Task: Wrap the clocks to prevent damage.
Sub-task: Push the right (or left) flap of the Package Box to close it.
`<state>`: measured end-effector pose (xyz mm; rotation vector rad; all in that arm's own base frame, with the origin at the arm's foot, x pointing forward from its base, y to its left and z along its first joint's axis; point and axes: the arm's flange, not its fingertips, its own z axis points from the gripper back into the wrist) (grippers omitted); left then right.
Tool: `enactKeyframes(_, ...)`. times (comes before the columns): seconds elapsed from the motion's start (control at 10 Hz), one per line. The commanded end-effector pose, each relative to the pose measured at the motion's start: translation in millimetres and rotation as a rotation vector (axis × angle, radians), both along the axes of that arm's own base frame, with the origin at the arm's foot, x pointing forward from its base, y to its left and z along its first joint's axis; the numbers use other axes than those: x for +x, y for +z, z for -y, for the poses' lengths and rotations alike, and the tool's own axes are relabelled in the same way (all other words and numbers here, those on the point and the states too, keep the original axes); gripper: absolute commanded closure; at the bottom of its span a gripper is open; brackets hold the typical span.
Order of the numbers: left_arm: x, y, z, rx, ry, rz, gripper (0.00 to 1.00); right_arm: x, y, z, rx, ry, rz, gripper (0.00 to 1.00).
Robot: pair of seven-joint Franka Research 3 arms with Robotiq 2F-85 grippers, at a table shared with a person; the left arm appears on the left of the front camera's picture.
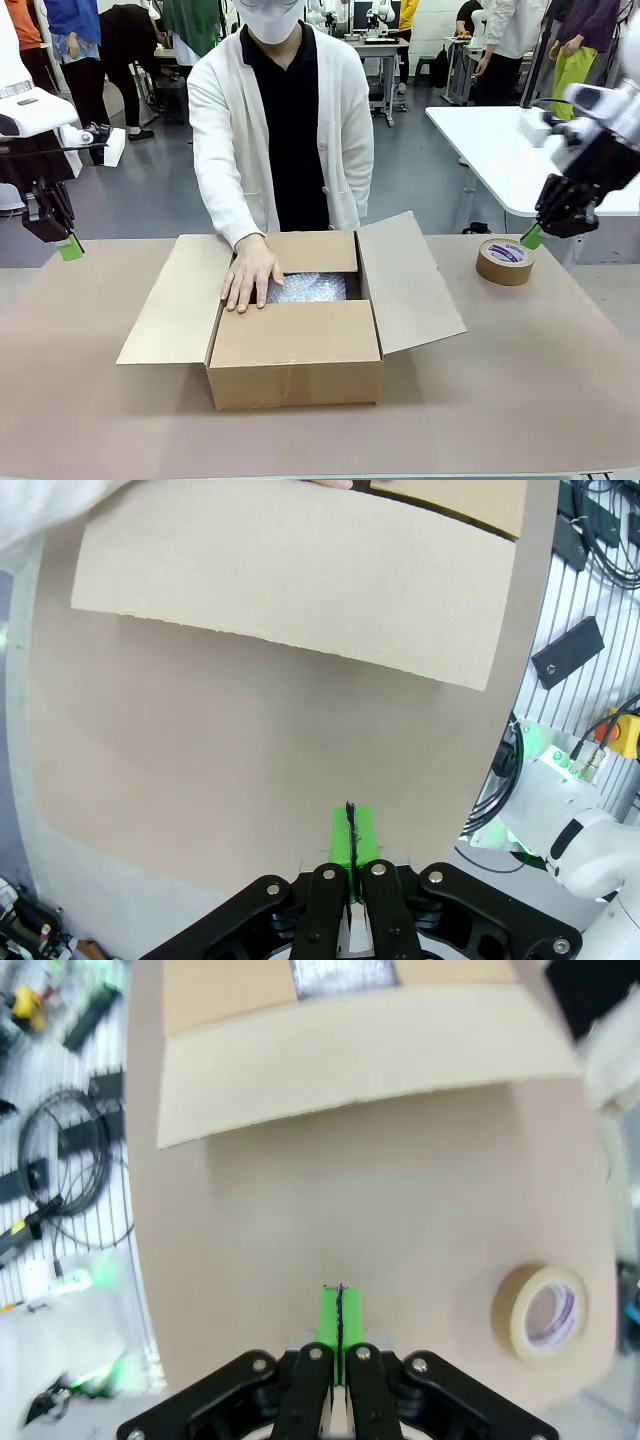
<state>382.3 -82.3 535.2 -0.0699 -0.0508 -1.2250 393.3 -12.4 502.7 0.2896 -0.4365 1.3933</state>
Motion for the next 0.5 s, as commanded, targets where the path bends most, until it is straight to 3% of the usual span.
enactKeyframes(0.0, 1.0, 1.4, 1.9, -0.002, 0.008, 0.004, 0.99, 9.2, -48.2, 45.1, 0.258, 0.114, 0.003, 0.99)
enactKeyframes(0.1, 1.0, 1.4, 1.9, -0.002, 0.008, 0.004, 0.99, 5.7, -68.2, 55.6, 0.348, 0.15, 0.031, 0.99)
enactKeyframes(0.4, 1.0, 1.4, 1.9, -0.002, 0.008, 0.004, 0.99, 12.8, -111.0, 47.4, 0.414, 0.215, 0.077, 0.99)
